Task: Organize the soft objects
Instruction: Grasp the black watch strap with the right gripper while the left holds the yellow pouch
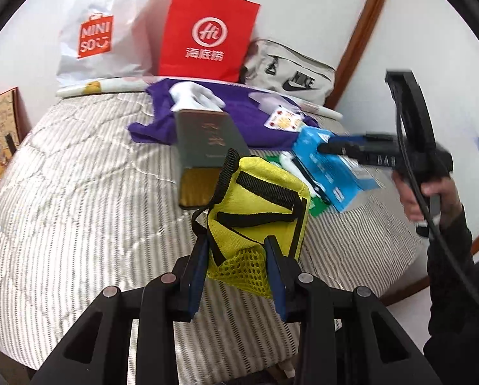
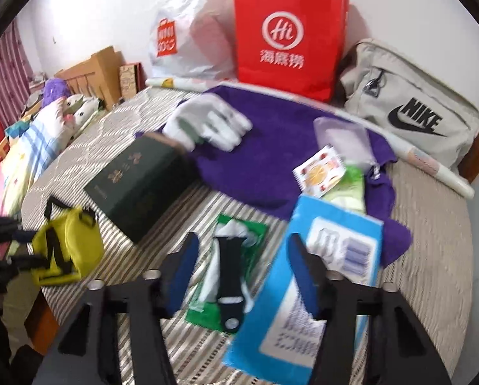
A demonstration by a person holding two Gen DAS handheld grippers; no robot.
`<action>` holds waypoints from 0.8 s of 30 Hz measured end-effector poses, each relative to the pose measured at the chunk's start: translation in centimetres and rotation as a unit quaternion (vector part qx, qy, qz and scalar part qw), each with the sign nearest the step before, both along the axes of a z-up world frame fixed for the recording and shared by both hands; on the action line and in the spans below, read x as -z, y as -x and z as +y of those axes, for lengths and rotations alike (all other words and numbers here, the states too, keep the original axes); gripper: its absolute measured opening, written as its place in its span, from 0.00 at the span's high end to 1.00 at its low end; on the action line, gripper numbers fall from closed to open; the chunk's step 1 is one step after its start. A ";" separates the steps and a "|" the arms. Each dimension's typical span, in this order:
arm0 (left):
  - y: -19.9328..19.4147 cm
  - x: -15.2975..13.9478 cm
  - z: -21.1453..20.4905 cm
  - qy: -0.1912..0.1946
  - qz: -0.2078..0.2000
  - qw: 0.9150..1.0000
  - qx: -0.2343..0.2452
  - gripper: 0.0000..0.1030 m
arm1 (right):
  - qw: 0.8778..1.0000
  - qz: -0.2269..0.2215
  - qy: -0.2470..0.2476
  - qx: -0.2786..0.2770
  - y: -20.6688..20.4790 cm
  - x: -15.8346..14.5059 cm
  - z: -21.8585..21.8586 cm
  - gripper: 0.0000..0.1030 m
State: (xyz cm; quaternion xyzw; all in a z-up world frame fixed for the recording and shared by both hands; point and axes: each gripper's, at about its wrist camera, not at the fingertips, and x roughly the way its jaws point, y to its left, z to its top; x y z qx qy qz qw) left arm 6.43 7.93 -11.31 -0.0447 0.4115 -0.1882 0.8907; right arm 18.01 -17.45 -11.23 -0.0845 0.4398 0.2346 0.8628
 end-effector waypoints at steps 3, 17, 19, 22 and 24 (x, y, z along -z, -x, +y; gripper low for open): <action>-0.2 -0.4 1.0 -0.005 -0.007 1.000 -0.015 0.68 | 1.000 0.009 0.013 -0.016 0.1 0.9 1.1 0.66; -1.6 -1.7 3.8 0.017 -0.029 0.999 -0.037 0.68 | 0.990 0.039 0.131 -0.030 -2.0 4.4 4.1 0.77; -1.9 -2.0 4.0 0.018 -0.034 0.999 -0.036 0.68 | 0.989 0.045 0.137 -0.033 -2.3 4.8 4.5 0.77; -2.3 -2.3 4.2 0.020 -0.040 0.998 -0.035 0.68 | 0.990 0.050 0.129 -0.034 -2.6 5.0 4.7 0.79; -2.6 -2.4 4.3 0.022 -0.043 0.998 -0.032 0.68 | 0.991 0.046 0.121 -0.036 -2.4 4.6 4.5 0.80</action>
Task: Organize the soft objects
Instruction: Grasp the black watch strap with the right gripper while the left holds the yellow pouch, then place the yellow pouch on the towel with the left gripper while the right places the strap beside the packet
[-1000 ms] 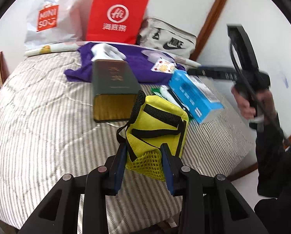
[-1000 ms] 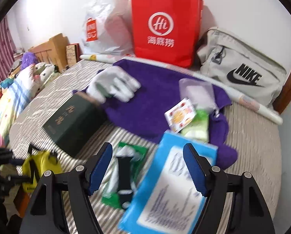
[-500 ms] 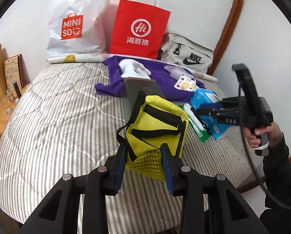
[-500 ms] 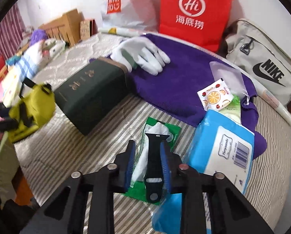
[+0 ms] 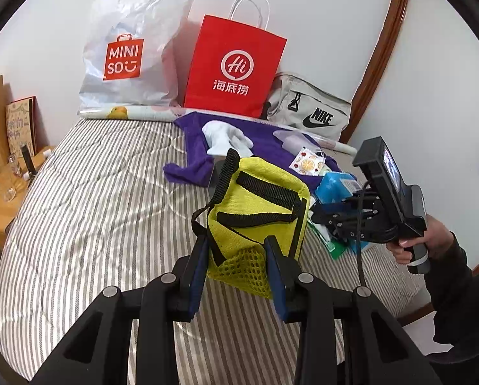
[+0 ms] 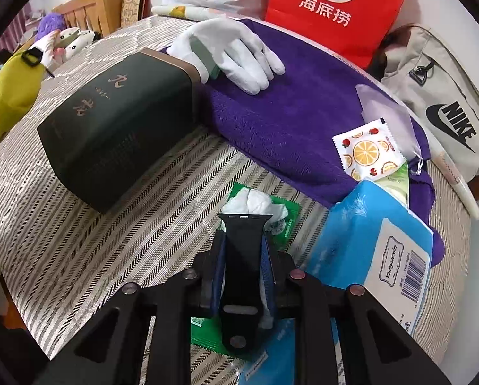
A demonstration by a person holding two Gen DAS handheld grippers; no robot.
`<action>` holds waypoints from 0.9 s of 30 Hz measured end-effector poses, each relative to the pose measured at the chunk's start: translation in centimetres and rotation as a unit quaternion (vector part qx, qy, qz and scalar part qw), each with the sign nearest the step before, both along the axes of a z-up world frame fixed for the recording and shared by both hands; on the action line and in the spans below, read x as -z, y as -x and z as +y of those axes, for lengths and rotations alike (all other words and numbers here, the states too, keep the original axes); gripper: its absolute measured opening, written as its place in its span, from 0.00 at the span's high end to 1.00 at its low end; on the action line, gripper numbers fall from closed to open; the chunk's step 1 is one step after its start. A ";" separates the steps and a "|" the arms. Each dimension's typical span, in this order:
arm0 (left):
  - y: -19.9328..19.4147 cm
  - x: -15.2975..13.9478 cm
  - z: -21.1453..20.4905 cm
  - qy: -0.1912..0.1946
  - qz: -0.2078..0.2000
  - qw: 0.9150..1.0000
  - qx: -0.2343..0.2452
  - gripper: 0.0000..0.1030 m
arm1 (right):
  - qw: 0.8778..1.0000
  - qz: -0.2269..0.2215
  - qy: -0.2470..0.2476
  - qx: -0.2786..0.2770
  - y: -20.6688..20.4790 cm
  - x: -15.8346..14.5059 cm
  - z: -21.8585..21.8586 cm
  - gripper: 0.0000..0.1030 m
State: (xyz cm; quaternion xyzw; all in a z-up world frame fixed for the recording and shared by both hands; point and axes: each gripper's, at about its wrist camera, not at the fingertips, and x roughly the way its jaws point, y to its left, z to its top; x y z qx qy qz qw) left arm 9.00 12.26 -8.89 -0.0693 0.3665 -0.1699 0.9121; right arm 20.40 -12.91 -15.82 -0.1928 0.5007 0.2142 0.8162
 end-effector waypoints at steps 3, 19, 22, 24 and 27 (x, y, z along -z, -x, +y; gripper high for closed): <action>-0.6 -0.2 0.1 0.007 -0.003 1.000 0.003 0.68 | 0.999 0.006 -0.040 0.008 0.4 -1.1 -0.8 0.80; -5.0 -1.6 -2.4 0.009 -0.005 1.000 0.016 0.68 | 0.985 -0.004 -0.158 0.074 4.2 -5.0 -5.9 0.80; -6.1 -2.0 -2.8 0.010 -0.003 1.000 0.014 0.68 | 0.981 -0.015 -0.175 0.080 4.8 -6.1 -6.7 0.80; -7.1 -2.4 -3.2 0.013 0.001 1.000 0.016 0.68 | 0.979 -0.020 -0.187 0.080 5.0 -6.7 -7.2 0.80; -8.2 -3.1 -4.0 0.007 -0.002 1.000 0.020 0.68 | 0.977 -0.027 -0.194 0.085 5.0 -7.5 -7.8 0.80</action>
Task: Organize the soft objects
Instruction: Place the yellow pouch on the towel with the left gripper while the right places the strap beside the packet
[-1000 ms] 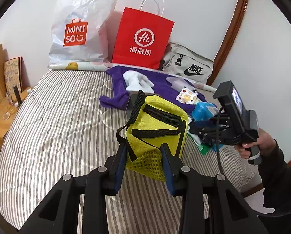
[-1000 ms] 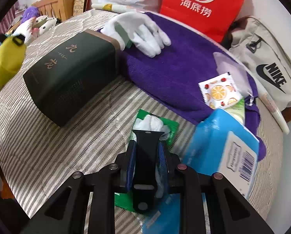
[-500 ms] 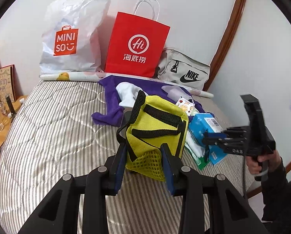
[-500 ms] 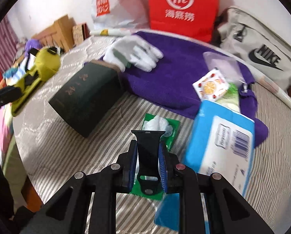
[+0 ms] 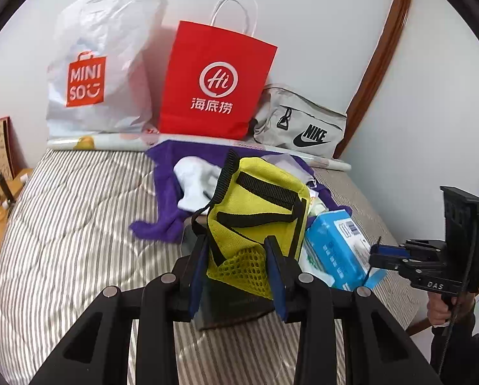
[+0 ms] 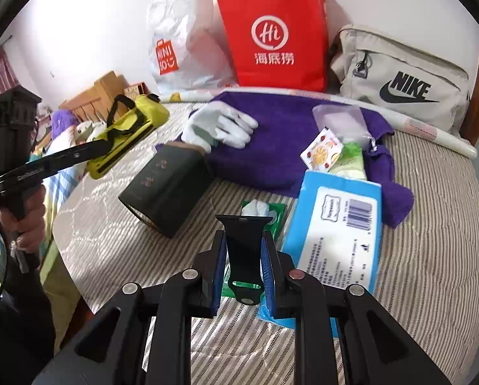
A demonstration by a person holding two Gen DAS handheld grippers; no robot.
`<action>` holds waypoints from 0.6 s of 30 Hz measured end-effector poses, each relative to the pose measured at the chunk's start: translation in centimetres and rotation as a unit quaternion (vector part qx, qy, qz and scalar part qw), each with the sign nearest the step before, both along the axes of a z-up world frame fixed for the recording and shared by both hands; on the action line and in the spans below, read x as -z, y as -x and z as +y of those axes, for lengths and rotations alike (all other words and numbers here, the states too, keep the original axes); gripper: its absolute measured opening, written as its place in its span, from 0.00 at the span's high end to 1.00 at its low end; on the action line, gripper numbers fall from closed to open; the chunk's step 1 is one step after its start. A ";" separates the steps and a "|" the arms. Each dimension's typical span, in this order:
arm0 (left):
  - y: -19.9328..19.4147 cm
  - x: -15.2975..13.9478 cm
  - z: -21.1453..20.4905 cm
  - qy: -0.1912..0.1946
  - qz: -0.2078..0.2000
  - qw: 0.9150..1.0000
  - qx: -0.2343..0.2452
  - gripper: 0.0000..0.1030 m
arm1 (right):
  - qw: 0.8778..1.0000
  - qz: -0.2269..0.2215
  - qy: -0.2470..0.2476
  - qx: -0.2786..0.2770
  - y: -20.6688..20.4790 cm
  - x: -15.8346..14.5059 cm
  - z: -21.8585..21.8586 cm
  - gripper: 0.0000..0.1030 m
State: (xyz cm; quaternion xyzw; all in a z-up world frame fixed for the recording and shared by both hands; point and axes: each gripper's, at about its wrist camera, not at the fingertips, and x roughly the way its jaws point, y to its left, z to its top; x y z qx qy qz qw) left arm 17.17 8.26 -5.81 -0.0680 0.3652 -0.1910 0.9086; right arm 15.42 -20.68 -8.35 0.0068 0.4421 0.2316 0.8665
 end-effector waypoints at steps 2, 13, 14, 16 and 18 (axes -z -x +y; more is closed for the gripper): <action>-0.6 -0.2 -0.3 -0.001 0.002 1.000 0.001 0.68 | 1.000 -0.004 -0.007 0.006 -0.2 -0.5 -0.6 0.80; -3.5 -0.9 -1.8 -0.011 0.017 1.000 0.012 0.68 | 0.998 -0.040 -0.021 0.045 -2.7 -3.0 -3.0 0.80; -3.7 -1.0 -1.9 -0.013 0.018 1.000 0.012 0.68 | 0.998 -0.041 -0.023 0.046 -3.1 -3.2 -3.2 0.80; -4.3 -0.9 -2.1 -0.016 0.021 1.000 0.010 0.68 | 0.997 -0.046 -0.024 0.049 -4.0 -3.4 -3.4 0.80; -4.9 -0.7 -2.2 -0.015 0.025 1.000 0.010 0.68 | 0.998 -0.045 -0.025 0.048 -5.0 -3.4 -3.5 0.80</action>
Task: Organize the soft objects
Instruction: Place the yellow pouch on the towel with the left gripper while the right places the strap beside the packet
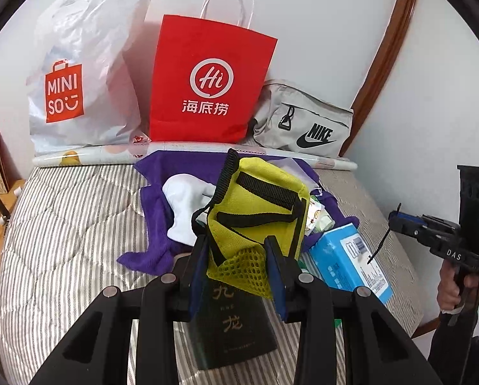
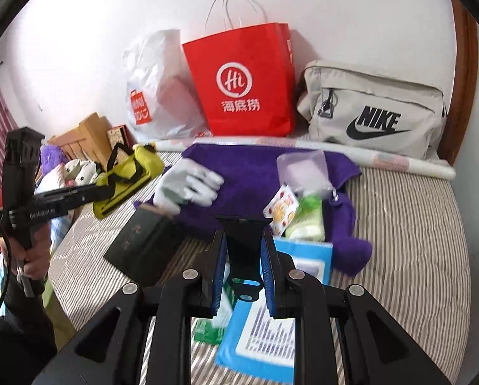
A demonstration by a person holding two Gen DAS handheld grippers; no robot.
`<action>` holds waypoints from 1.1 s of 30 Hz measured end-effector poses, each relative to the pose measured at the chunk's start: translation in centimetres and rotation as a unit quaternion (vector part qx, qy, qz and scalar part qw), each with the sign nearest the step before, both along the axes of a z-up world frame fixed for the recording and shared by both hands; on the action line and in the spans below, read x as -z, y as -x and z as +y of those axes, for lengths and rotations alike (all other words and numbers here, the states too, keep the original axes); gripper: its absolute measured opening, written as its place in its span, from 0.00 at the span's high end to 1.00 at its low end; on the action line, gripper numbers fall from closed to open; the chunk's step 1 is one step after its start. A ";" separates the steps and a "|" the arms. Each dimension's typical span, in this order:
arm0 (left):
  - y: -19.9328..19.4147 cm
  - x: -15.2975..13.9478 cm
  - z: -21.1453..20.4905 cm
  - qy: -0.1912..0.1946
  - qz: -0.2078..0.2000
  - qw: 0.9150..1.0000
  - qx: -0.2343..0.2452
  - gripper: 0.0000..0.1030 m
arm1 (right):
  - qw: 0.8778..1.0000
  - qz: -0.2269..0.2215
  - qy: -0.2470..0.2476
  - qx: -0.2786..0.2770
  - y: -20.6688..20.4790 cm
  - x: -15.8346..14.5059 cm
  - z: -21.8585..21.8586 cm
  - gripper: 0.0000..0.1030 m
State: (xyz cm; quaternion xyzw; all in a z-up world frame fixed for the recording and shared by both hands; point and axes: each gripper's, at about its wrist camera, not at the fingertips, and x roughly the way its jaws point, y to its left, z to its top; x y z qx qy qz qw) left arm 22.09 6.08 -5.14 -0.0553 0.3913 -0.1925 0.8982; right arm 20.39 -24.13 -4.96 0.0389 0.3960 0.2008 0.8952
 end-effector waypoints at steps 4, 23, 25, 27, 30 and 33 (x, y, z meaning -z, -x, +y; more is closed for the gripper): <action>-1.9 0.6 -0.5 -0.005 0.019 1.000 -0.003 0.68 | 1.000 0.001 -0.005 0.002 -2.4 0.2 -0.1 0.80; -8.8 2.9 -2.5 -0.015 0.048 0.999 -0.004 0.68 | 0.995 0.099 -0.014 0.019 -12.5 5.4 -0.8 0.80; -9.4 3.3 -2.7 -0.009 0.052 0.999 -0.003 0.68 | 0.994 0.109 -0.018 0.018 -12.9 6.1 -0.7 0.80; -10.0 3.6 -2.9 -0.005 0.057 0.998 -0.001 0.68 | 0.993 0.115 -0.019 0.008 -13.4 6.5 -0.4 0.80; -10.6 4.1 -3.2 -0.003 0.063 0.998 0.002 0.68 | 0.992 0.122 -0.009 0.006 -14.1 7.2 0.1 0.80; -11.2 4.5 -3.6 -0.006 0.067 0.998 0.004 0.67 | 0.992 0.129 0.006 0.008 -14.7 7.9 0.4 0.80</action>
